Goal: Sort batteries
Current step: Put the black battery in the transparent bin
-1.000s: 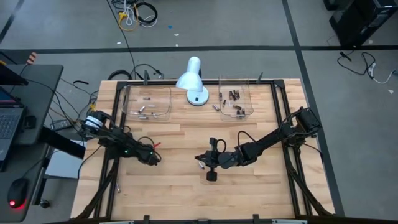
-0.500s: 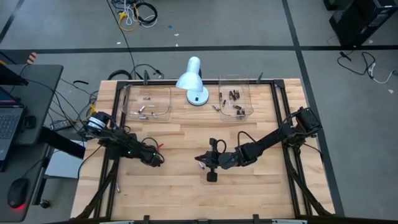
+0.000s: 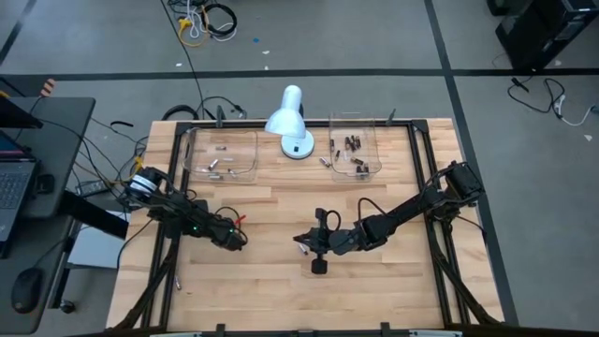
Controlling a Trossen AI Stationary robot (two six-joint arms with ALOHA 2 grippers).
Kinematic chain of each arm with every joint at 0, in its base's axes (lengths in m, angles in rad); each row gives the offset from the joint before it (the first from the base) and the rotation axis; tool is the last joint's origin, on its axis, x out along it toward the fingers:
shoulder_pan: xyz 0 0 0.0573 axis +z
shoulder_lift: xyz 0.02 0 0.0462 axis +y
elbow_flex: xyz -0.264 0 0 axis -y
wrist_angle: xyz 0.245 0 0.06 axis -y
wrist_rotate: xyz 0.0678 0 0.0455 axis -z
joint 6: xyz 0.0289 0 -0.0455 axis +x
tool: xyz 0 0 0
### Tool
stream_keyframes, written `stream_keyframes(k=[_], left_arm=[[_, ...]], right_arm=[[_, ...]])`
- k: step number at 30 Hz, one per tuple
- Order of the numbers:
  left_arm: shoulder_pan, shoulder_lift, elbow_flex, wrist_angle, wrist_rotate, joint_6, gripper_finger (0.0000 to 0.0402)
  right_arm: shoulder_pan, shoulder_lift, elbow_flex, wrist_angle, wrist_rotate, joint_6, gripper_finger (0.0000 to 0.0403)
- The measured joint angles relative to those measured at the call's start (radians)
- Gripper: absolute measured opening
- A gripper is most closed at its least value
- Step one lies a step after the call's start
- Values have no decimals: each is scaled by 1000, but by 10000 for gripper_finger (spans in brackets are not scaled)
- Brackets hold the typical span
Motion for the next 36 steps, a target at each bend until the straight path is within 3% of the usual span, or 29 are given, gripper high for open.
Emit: stream_keyframes(k=[7, 30, 34, 36], left_arm=[[0, 4, 2, -53, 30, -15, 14], [0, 15, -3, -8, 16, 3, 14], [-8, 15, 12, 17, -39, 28, 14], [-9, 15, 36, 11, -100, 118, 14]], right_arm=[[7, 0, 0, 5, 0, 0, 0], [27, 0, 0, 12, 0, 5, 0], [27, 0, 0, 13, 0, 6, 0], [27, 0, 0, 13, 0, 5, 0]])
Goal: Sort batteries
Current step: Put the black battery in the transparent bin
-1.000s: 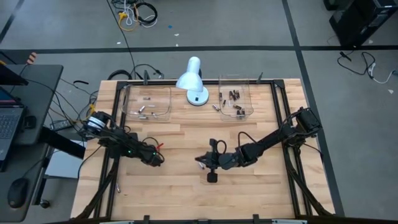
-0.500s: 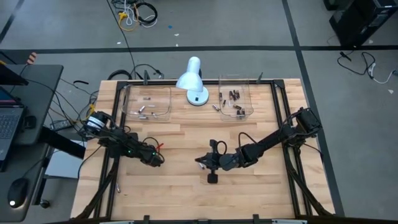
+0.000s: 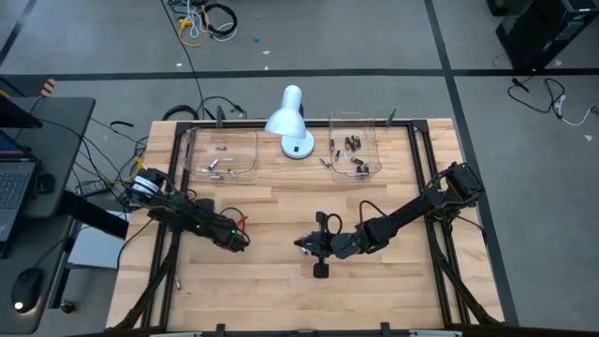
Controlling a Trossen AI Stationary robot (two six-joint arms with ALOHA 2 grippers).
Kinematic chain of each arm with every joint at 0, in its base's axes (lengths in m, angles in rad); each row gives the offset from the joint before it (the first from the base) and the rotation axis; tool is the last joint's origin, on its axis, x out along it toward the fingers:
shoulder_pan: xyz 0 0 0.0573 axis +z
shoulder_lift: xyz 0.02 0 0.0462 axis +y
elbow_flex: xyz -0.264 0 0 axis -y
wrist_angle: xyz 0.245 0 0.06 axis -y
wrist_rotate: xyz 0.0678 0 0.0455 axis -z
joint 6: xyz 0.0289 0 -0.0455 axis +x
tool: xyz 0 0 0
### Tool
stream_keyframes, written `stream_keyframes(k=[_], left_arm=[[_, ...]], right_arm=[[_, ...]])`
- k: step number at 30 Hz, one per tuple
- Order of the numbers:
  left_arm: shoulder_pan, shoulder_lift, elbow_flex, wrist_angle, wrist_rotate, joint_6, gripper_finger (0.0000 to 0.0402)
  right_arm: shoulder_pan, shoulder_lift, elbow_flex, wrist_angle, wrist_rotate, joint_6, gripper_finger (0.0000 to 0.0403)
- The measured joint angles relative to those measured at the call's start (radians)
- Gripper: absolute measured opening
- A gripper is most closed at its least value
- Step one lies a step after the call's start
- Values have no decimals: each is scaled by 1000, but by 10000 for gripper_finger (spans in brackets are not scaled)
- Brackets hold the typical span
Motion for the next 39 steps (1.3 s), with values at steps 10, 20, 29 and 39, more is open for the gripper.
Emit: stream_keyframes(k=[10, 20, 29, 39], left_arm=[[-26, -18, 191, 67, -233, 154, 14], [-13, -39, 278, -194, -127, 619, 12], [16, -39, 89, -137, 1, 792, 5], [28, -28, 16, -40, 50, 665, 5]], right_arm=[[0, 0, 0, 0, 1, 0, 0], [1, 0, 0, 1, 6, 1, 0], [13, 0, 0, 8, 6, 2, 0], [15, 0, 0, 17, 6, 1, 0]])
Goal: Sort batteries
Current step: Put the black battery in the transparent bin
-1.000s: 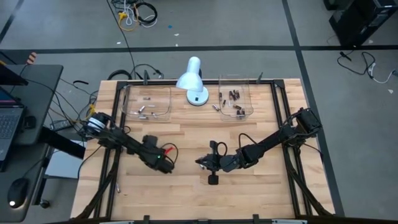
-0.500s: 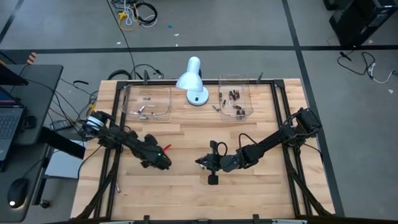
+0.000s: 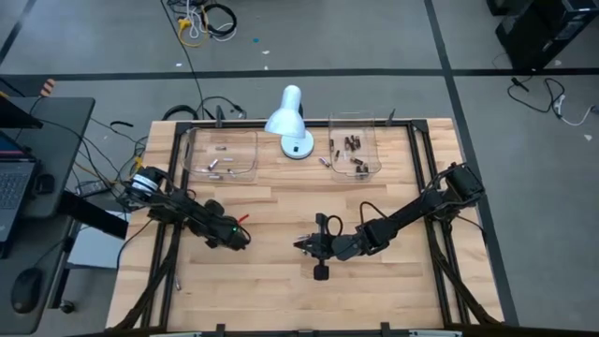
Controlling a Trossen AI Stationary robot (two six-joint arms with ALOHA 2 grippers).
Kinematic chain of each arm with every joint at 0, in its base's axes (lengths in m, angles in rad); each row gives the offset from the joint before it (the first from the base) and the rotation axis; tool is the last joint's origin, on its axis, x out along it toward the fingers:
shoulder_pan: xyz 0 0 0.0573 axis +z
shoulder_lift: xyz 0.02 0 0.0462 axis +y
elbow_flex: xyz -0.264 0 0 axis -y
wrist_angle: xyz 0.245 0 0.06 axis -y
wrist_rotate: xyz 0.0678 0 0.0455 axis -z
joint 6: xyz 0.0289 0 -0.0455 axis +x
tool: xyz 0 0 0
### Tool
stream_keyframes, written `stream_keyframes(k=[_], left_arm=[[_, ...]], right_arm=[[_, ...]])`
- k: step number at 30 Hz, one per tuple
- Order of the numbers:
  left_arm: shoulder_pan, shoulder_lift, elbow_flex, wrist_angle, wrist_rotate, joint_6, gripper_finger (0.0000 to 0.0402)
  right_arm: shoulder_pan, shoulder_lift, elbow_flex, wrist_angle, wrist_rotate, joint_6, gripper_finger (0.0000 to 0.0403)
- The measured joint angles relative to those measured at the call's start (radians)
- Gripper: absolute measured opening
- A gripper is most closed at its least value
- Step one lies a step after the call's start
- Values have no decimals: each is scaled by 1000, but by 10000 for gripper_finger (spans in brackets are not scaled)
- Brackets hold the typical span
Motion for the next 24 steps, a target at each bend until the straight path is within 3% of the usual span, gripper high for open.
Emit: stream_keyframes(k=[4, 13, 24], left_arm=[[7, -4, -1, -78, 9, -26, 5], [75, 10, -39, -67, 53, 11, 5], [77, 9, -27, -71, 108, 106, 1]], right_arm=[[0, 0, 0, 11, 0, 0, 0], [0, 0, 0, 27, 0, 0, 0], [8, 0, 0, 27, -1, 9, 0]])
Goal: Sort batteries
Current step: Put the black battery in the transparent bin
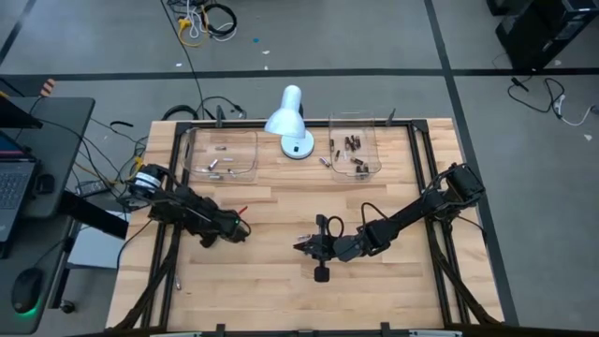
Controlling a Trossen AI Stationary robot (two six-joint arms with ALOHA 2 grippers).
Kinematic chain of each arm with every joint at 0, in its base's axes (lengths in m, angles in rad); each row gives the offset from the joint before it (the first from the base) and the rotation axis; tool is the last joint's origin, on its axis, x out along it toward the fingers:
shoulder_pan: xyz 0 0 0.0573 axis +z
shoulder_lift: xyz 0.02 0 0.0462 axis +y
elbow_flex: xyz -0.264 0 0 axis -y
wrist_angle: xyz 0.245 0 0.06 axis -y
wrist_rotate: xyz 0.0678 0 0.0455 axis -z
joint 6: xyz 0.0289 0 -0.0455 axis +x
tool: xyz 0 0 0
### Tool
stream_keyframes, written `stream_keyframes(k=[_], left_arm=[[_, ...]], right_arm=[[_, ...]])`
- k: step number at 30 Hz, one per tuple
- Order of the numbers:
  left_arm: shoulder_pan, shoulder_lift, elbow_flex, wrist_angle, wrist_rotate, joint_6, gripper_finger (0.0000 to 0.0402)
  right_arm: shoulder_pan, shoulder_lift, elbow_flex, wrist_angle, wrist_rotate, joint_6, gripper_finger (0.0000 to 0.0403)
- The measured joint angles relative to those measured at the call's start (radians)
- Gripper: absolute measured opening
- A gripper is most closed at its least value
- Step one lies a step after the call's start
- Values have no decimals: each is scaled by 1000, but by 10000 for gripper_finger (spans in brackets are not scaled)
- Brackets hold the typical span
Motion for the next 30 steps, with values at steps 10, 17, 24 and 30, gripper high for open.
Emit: stream_keyframes(k=[10, 17, 24, 30], left_arm=[[1, -9, -12, 145, 7, 195, 0], [24, -8, -35, 175, 12, 275, 0], [56, -6, -50, 178, 51, 327, 0], [120, -3, -52, 169, 111, 398, 0]], right_arm=[[0, 0, 0, -1, 0, -9, 0], [-1, 0, 0, -1, 0, -8, 0], [-1, 0, 0, -1, 0, -8, 0], [-1, 0, 0, -1, 0, -8, 0]])
